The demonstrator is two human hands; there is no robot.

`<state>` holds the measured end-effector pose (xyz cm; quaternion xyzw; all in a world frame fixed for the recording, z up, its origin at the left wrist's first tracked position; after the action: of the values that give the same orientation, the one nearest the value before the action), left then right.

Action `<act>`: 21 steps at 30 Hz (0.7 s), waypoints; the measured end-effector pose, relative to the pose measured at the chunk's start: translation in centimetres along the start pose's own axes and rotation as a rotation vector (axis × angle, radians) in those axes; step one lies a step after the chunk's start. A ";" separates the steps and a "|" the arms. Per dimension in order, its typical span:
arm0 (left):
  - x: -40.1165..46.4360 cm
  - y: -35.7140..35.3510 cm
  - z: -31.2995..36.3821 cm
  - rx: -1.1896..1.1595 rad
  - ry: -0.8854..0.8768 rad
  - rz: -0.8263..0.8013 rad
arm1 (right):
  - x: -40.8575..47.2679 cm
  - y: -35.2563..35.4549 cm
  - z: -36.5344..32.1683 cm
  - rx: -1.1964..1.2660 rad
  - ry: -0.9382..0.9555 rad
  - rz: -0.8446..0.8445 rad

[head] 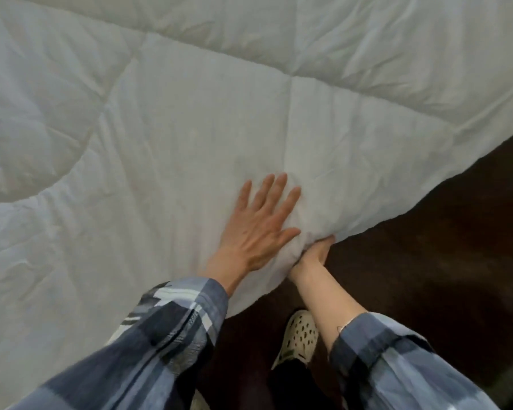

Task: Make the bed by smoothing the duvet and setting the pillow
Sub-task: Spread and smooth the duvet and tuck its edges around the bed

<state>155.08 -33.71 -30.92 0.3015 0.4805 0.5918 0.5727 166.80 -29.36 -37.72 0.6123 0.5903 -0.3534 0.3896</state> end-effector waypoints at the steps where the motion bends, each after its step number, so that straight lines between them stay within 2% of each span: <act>1: 1.7 -0.6 0.5 0.042 -0.029 0.029 | 1.1 0.1 -1.0 -0.035 0.071 -0.012; 3: 2.3 -1.6 0.5 0.075 -0.045 0.088 | 2.2 0.6 -1.1 -0.139 0.056 0.073; 5: 2.4 -2.3 0.8 0.120 -0.104 0.112 | 3.7 3.4 -0.1 -0.216 -0.055 0.313; 7: 2.4 -2.6 1.6 0.171 -0.195 0.054 | 3.9 5.9 1.0 -0.272 -0.128 0.421; 10: 3.6 -2.3 2.7 0.185 -0.224 -0.020 | 3.5 5.6 -0.2 -0.228 -0.195 0.305; 14: 9.0 -1.0 6.1 0.205 -0.285 -0.103 | 4.9 6.9 -6.1 0.121 -0.306 0.149; 19: 16.2 -0.4 10.3 0.234 -0.345 -0.109 | 7.9 7.3 -13.9 0.399 -0.206 0.013; 21: 18.3 -0.9 11.5 0.239 -0.344 -0.121 | 8.9 7.4 -15.6 0.438 -0.156 0.018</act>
<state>162.87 -13.52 -31.15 0.4344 0.4594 0.4351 0.6410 174.24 -11.44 -38.23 0.6583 0.4622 -0.5158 0.2949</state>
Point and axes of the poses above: each hand's wrist, its own x-axis towards the middle knuckle, its own y-axis out of the back of the hand, z = x × y, the point moved 3 cm from there along x, towards the middle knuckle, and after that the axes turned 13 degrees about -x, right-handed, at the moved point
